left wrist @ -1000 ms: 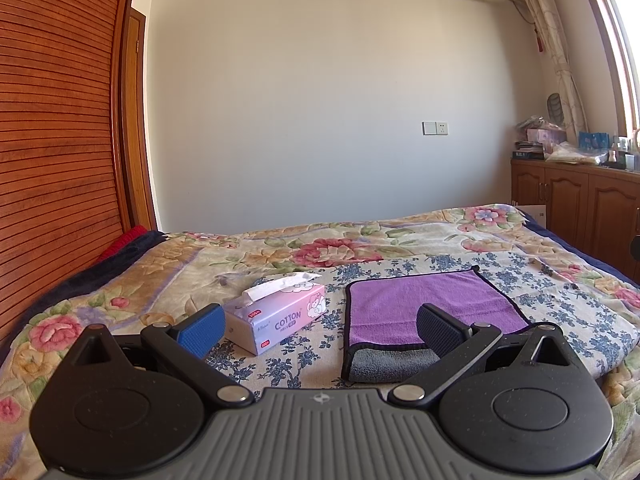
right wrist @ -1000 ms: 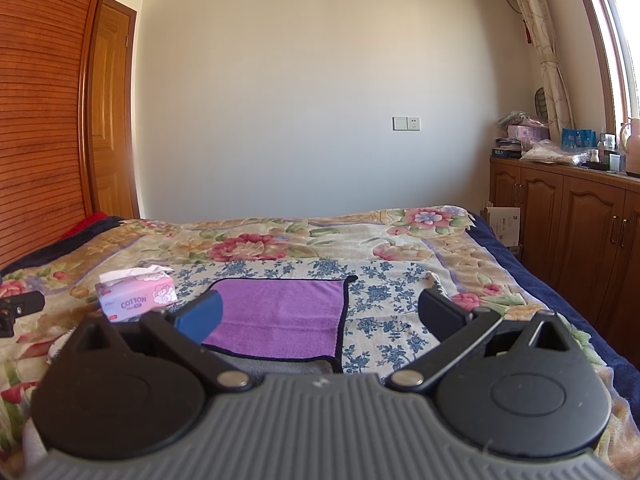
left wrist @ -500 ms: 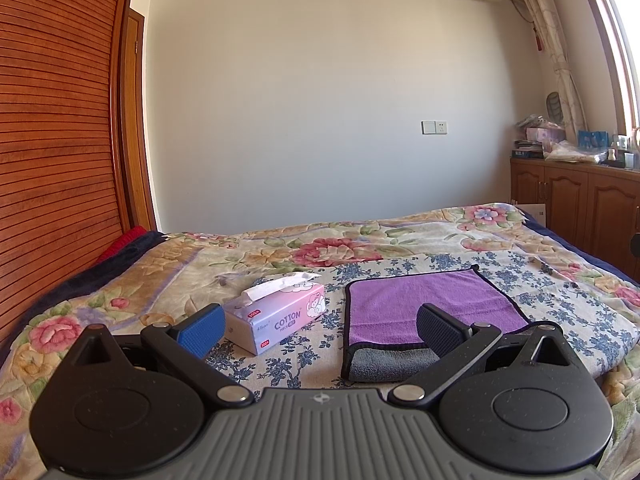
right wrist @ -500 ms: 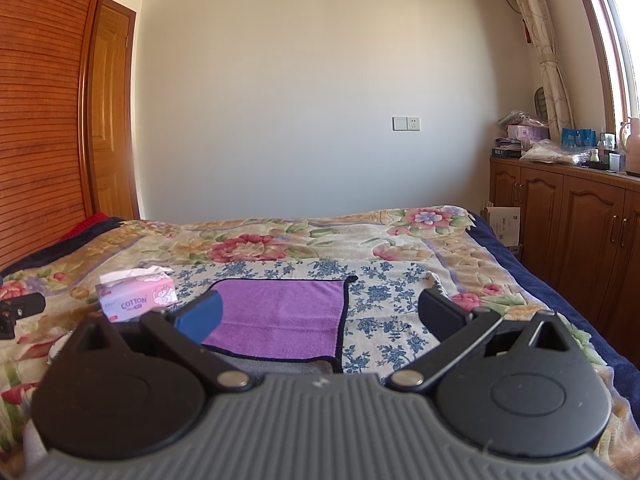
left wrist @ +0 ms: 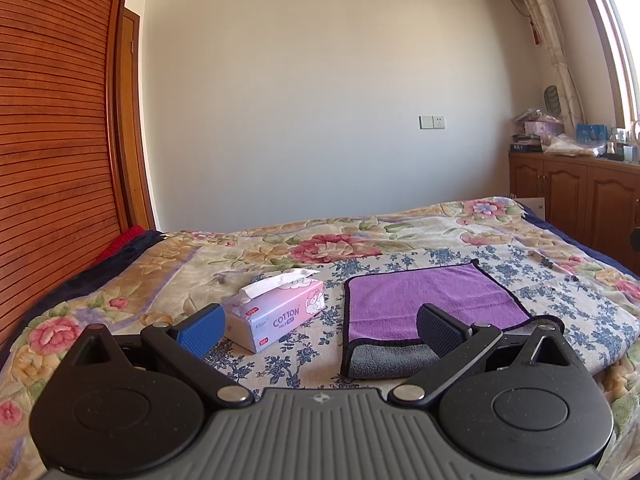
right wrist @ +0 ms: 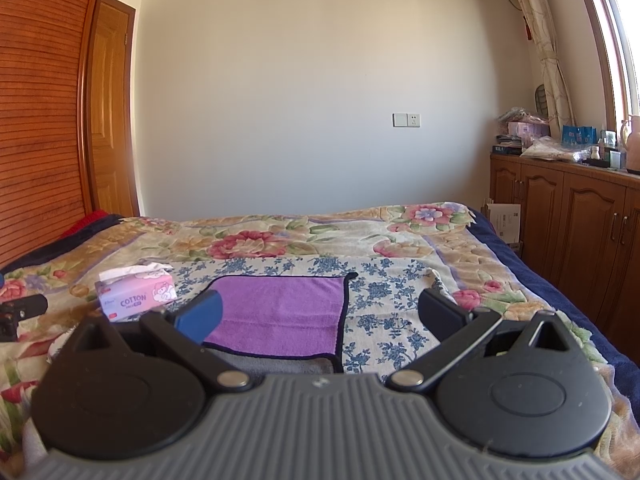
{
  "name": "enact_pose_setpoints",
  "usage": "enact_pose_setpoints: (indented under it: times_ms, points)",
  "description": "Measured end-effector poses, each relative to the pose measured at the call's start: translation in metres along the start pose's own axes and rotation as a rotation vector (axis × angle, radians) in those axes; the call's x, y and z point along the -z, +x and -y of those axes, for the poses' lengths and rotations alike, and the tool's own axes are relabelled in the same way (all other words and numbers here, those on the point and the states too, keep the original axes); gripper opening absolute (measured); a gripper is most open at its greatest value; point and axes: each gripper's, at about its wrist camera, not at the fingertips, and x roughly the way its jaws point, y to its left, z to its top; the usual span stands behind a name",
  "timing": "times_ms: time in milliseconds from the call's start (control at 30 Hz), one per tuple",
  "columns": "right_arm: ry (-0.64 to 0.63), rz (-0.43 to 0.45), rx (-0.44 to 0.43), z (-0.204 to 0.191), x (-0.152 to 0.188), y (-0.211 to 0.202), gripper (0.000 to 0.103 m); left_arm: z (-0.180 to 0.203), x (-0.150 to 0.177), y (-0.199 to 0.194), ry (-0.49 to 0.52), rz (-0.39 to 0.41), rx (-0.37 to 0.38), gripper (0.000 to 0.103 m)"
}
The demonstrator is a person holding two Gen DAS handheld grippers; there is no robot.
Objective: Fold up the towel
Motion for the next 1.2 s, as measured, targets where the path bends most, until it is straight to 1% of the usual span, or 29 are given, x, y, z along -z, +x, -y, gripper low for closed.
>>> enact_pose_setpoints:
  times_ms: [300,500,700,1200]
  points:
    - [0.006,-0.030,0.000,0.001,0.000,0.009,0.103,0.003,0.001,0.012,0.038,-0.017,0.024,0.103]
    - [-0.002,-0.049,-0.003,0.001,0.000,0.019,0.103,-0.002,-0.001,0.025,0.018,-0.053,0.044,0.103]
    - [-0.012,-0.078,0.006,0.002,0.001,0.032,0.103,-0.001,-0.003,0.035,0.025,-0.056,0.045,0.103]
    - [-0.026,-0.144,-0.041,0.005,0.005,0.062,0.103,0.002,-0.001,0.069,0.048,-0.086,0.062,0.103]
